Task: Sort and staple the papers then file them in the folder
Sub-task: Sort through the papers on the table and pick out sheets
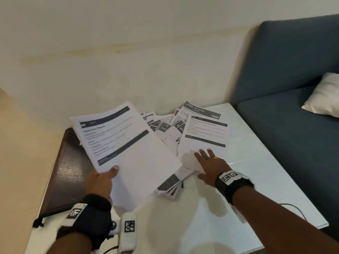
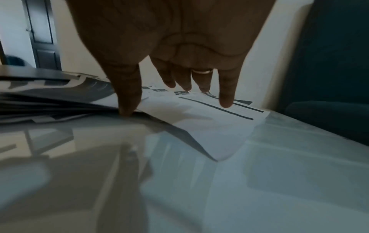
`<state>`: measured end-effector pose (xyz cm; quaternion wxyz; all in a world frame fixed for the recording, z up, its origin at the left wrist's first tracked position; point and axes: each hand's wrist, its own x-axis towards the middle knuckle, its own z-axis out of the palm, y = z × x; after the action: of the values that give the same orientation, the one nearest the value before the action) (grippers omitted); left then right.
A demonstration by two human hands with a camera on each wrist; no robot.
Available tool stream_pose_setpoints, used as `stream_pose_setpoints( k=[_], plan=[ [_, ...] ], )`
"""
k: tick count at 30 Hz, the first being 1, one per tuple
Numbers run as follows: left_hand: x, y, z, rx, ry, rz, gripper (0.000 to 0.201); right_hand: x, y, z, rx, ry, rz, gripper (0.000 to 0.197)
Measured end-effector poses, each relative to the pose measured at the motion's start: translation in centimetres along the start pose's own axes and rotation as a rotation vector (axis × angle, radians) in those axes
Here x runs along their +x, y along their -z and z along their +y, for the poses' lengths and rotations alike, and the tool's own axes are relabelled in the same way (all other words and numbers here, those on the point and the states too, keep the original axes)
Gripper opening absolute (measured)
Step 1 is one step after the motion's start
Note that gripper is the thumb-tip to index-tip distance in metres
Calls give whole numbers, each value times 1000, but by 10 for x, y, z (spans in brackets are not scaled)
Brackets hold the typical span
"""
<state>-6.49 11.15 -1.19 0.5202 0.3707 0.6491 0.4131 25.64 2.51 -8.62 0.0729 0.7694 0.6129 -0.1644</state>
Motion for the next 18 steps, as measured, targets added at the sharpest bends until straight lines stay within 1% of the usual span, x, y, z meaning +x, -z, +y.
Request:
stream_pose_setpoints(
  k=[1,2,4,8,12,15,18],
  plan=[
    [7,4,0,-13,13,24,20,7,-7,2,-59,-3,-40,93],
    [9,7,2,-19,24,35,23,8,-9,5,-87,-18,-62,96],
    [13,12,4,-11,41,46,29,9,-14,7,-94,-45,-81,89],
    [15,13,2,30,64,34,32,9,-20,11,-89,-67,-99,76],
    [16,11,2,52,61,15,35,11,-18,14,-107,-89,-94,76],
    [15,10,3,64,51,6,35,14,-21,13,-143,-121,-102,68],
    [11,6,6,66,42,3,34,16,-24,7,-234,-115,-96,67]
  ],
)
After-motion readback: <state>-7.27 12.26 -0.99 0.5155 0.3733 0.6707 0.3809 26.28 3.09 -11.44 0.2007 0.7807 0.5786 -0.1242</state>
